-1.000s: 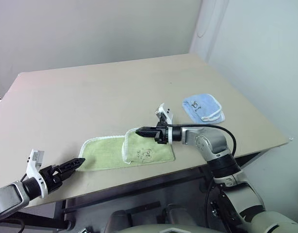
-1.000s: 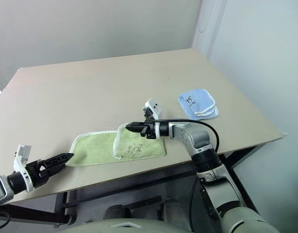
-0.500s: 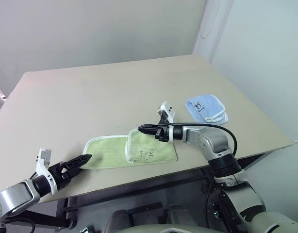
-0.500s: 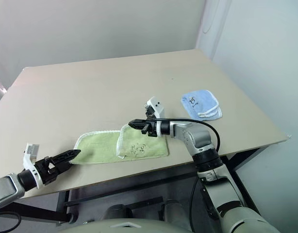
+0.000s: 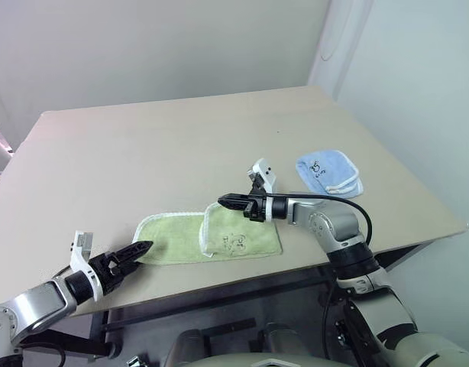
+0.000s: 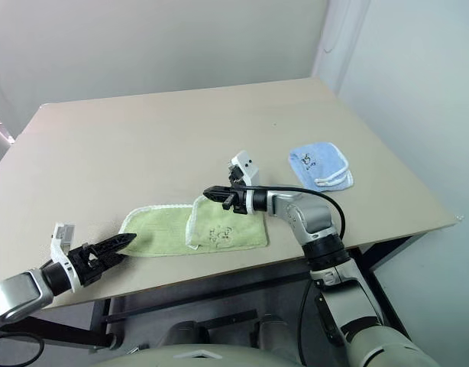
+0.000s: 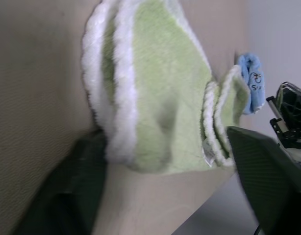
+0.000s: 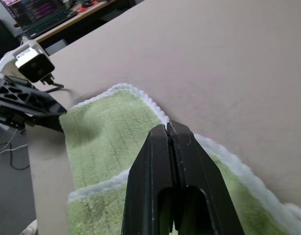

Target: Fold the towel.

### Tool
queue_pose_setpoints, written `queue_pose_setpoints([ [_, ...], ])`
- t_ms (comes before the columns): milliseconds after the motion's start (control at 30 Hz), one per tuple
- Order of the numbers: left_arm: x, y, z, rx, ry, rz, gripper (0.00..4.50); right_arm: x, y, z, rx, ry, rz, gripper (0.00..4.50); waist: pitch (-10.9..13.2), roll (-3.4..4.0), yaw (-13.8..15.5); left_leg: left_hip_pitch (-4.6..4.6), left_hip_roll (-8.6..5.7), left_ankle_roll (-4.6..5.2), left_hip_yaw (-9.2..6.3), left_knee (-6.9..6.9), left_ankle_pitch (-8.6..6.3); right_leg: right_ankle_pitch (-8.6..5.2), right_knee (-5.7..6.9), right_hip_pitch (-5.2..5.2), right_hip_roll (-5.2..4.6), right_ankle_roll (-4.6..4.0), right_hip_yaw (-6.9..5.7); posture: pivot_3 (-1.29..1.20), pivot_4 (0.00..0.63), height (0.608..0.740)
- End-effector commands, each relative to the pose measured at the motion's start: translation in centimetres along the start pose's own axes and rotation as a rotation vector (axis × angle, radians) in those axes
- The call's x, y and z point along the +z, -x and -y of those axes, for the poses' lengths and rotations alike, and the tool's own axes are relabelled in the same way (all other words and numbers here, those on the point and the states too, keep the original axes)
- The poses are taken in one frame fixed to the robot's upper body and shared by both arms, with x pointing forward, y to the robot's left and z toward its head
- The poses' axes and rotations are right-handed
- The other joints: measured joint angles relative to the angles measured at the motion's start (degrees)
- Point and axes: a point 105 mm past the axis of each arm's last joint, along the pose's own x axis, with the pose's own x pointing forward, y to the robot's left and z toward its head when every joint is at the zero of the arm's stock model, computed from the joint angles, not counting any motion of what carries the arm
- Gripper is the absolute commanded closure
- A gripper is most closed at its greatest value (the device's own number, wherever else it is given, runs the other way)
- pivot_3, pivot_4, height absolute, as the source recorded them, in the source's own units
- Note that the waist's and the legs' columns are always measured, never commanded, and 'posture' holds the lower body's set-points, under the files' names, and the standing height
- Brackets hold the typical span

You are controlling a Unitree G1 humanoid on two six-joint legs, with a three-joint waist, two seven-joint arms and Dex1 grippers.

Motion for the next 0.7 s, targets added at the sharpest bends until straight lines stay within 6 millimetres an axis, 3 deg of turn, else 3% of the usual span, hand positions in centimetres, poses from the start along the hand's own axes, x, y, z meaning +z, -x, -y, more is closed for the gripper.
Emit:
queue_pose_setpoints([
  [33, 0.4, 0.0, 0.8, -0.043, 0.013, 0.019, 1.98, 1.2, 0.2, 0.1, -0.007, 0.033, 0.044, 4.5, 0.0, -0.01, 0.0, -0.05, 0.0, 0.0, 0.0, -0.02, 0.0, 0.0, -0.01, 0.01, 0.01, 0.0, 0.0, 0.0, 0.0, 0.74],
  [267, 0.8, 0.2, 1.6, -0.082, -0.01, 0.03, 4.45, 1.2, 0.4, 0.1, -0.006, 0.045, 0.042, 4.5, 0.0, -0.01, 0.0, -0.4, 0.02, 0.0, 0.04, 0.01, 0.02, 0.0, 0.02, -0.12, 0.09, 0.0, -0.08, 0.0, 0.0, 0.74],
  [467, 1.0, 1.2, 3.0, -0.1, -0.136, -0.047, 4.45, 1.1, 1.4, -0.3, 0.024, 0.066, 0.048, 4.5, 0.0, -0.06, 0.0, -0.63, 0.02, 0.0, 0.0, 0.05, 0.02, 0.0, -0.02, -0.25, 0.09, 0.0, -0.2, 0.0, 0.0, 0.74],
  [700, 4.0, 1.7, 5.0, -0.112, -0.311, -0.042, 4.45, 1.4, 4.0, -0.2, 0.04, 0.073, 0.058, 4.5, 0.0, -0.06, 0.1, -0.76, 0.02, -0.01, -0.02, 0.02, 0.03, 0.0, -0.09, -0.35, 0.1, 0.01, -0.28, 0.0, 0.0, 0.74],
])
